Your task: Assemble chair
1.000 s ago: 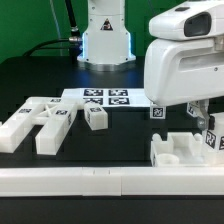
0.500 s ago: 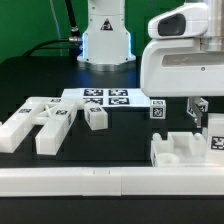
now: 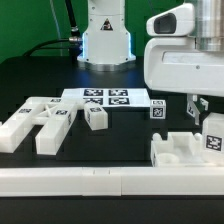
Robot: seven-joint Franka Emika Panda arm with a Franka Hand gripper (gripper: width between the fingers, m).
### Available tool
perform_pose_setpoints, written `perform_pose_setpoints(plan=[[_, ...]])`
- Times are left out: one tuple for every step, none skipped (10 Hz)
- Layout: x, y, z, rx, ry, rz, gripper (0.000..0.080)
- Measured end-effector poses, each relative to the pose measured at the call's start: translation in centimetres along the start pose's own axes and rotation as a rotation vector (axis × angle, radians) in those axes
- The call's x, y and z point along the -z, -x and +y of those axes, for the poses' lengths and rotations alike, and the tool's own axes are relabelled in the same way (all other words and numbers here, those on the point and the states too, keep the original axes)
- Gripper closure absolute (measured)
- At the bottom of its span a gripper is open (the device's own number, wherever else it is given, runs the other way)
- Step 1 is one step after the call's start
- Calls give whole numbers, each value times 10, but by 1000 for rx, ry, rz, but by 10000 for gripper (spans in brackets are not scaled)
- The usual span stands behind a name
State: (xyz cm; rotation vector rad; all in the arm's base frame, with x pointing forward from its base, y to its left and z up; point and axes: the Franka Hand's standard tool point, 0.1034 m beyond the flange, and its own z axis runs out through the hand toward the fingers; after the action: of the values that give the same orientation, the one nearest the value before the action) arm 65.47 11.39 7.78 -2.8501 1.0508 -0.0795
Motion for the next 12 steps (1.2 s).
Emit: perform_pose_setpoints(plan=[[0,0,0,-75,0,1,509],[0,0,0,-120,1,2,509],[0,0,0,-105,1,2,494],[0,0,0,-69,2,1,494],[-1,2,0,-33,4,0,321],[-1,2,0,89,6,1,188],[-1,1,0,204,5,1,188],[1,1,-1,291,4,3,161],[2,-1,-3,383,1,6,152],[3,-1,-3,486,0,8,152],[4,-2,-4,585,0,9,151],[4,-2,-4,689,3,11,151]])
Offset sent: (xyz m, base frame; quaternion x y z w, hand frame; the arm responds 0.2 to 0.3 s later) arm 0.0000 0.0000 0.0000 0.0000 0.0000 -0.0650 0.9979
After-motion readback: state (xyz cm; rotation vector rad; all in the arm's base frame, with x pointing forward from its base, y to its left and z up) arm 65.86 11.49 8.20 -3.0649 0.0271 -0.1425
